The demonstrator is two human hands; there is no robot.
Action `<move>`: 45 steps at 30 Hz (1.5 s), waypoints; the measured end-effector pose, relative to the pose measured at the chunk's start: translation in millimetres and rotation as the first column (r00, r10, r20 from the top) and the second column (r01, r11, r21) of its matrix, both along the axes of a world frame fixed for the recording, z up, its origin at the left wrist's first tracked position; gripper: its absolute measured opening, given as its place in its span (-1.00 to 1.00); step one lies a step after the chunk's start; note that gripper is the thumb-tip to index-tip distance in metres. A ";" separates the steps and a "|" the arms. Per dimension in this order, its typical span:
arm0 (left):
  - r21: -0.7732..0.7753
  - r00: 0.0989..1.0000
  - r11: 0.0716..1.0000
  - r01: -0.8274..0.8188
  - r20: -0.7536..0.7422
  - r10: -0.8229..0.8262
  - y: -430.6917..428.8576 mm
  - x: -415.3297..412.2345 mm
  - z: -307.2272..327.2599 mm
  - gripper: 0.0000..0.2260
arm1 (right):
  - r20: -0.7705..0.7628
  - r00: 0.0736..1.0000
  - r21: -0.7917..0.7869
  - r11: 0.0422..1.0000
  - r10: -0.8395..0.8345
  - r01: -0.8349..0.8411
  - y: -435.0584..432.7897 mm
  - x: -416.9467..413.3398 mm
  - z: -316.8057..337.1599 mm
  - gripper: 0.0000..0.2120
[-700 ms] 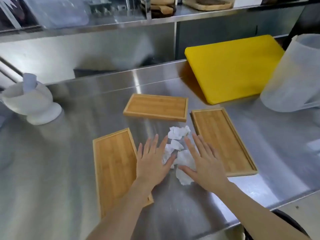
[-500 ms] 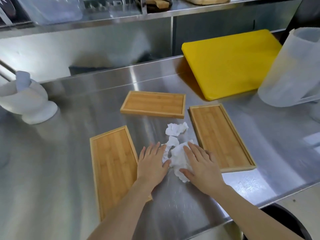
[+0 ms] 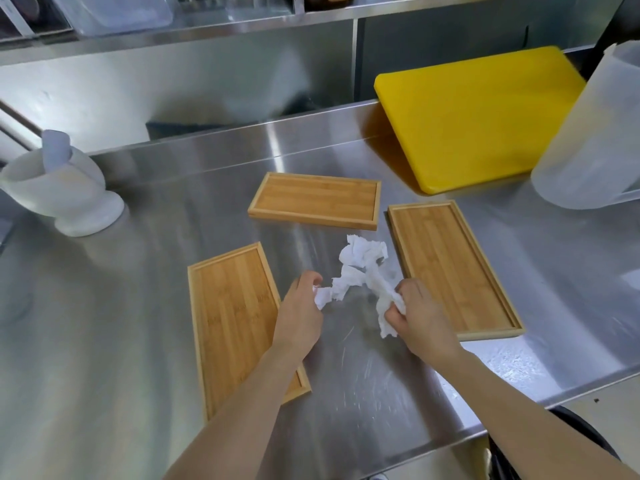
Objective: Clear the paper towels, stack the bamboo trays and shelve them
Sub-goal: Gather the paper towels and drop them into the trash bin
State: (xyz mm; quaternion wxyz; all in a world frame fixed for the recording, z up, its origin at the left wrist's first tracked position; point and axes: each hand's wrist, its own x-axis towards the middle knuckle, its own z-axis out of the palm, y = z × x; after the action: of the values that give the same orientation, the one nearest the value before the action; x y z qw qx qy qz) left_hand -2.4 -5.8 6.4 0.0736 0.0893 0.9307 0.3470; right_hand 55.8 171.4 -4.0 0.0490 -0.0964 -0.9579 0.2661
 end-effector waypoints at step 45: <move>-0.110 0.941 0.937 0.333 -0.022 -0.337 59.7 -56.0 -5.7 -0.85 | -0.170 0.922 -0.394 0.881 -0.349 0.261 36.2 39.1 33.8 -0.75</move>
State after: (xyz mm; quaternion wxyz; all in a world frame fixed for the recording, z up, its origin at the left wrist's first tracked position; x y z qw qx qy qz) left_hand -58.3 53.9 0.7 0.1172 0.2494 0.9201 0.2782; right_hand 94.9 207.6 29.8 0.1853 -0.2221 -0.8517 0.4369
